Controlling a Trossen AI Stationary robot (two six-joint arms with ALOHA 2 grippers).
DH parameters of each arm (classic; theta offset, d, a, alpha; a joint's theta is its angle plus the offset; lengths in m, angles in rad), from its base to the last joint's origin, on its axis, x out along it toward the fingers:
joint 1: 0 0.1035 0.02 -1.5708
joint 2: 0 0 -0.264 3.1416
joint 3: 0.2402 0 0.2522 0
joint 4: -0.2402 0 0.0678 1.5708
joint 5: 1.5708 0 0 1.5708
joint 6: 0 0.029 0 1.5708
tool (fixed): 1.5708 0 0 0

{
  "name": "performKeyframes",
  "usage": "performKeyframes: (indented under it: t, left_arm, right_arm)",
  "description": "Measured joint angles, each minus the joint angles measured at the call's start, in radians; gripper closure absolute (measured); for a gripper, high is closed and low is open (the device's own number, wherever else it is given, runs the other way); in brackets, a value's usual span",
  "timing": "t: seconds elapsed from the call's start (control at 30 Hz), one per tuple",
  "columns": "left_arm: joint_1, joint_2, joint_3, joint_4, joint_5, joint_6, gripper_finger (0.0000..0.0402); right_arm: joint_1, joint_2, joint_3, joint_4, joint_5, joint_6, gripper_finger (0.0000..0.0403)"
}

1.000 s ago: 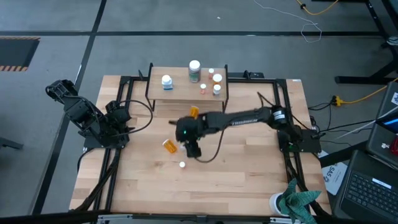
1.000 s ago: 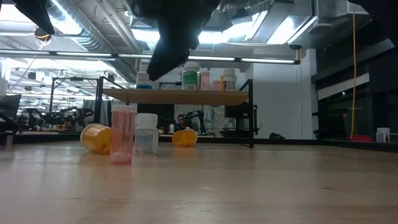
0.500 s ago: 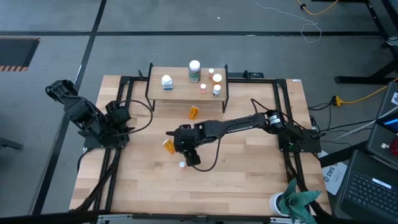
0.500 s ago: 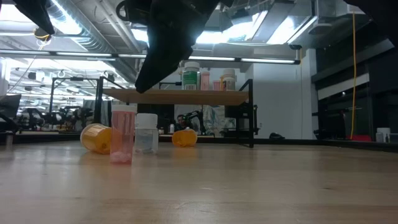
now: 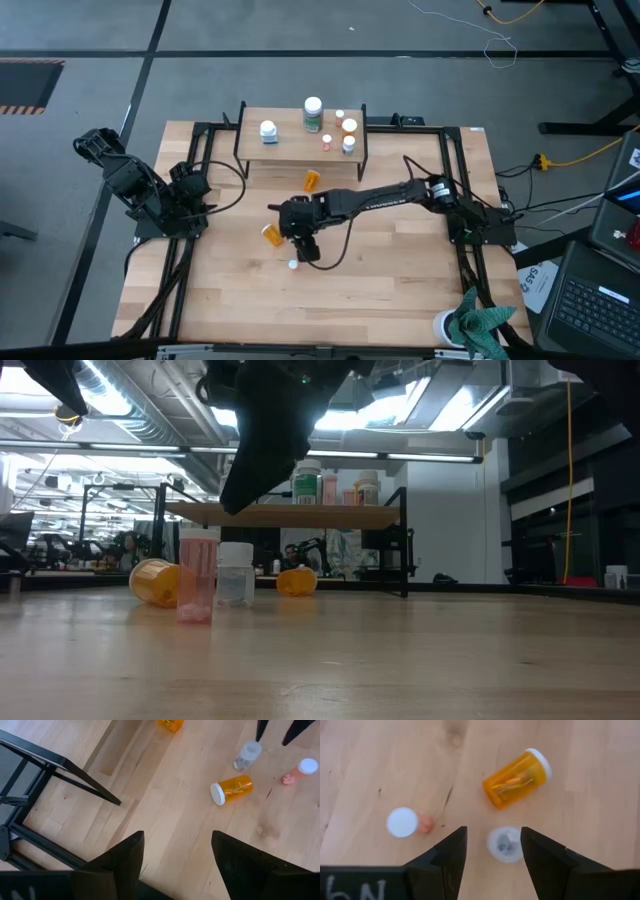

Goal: Pick and place medicine bottles onto shelf by color
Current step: Put the transparent pill bottle on the shelf

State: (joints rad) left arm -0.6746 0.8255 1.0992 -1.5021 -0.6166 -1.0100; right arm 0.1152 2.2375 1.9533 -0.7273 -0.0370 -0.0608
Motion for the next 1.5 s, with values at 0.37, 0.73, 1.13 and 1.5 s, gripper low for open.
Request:
performKeyframes:
  t: [0.37, 0.73, 1.13, 1.5]
  left_arm:
    - [0.000, 0.000, 0.000, 0.000, 0.000, 0.000, 0.0174]
    - [0.000, 0.000, 0.000, 0.000, 0.000, 0.000, 0.0174]
    - [0.000, 0.000, 0.000, 0.000, 0.000, 0.000, 0.0174]
    - [0.000, 0.000, 0.000, 0.000, 0.000, 0.000, 0.0174]
  right_arm:
    - [-0.008, 0.024, 0.001, -0.004, 0.001, 0.016, 0.0195]
    - [-0.007, 0.045, 0.001, 0.002, 0.077, 0.008, 0.0122]
    - [-0.007, 0.100, -0.001, 0.008, 0.092, 0.062, 0.0128]
    - [-0.008, 0.094, 0.034, -0.045, 0.097, 0.075, 0.0265]
